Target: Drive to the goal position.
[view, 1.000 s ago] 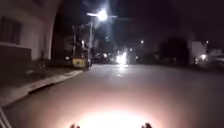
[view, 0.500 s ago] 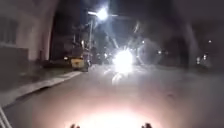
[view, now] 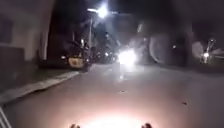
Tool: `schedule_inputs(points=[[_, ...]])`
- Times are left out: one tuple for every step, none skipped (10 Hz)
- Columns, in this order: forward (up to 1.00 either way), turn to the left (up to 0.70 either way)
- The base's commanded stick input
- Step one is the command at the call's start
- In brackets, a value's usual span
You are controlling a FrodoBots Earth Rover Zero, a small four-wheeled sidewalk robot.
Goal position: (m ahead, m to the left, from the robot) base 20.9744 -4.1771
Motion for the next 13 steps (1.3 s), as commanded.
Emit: schedule_inputs(points=[[0.70,0.00],[0.70,0.00],[0.70,0.00],[0.70,0.00],[0.70,0.00],[0.70,0.00],[0.70,0.00],[0.70,0.00],[0.70,0.00],[0.70,0.00],[0.70,0.00],[0.70,0.00],[0.70,0.00]])
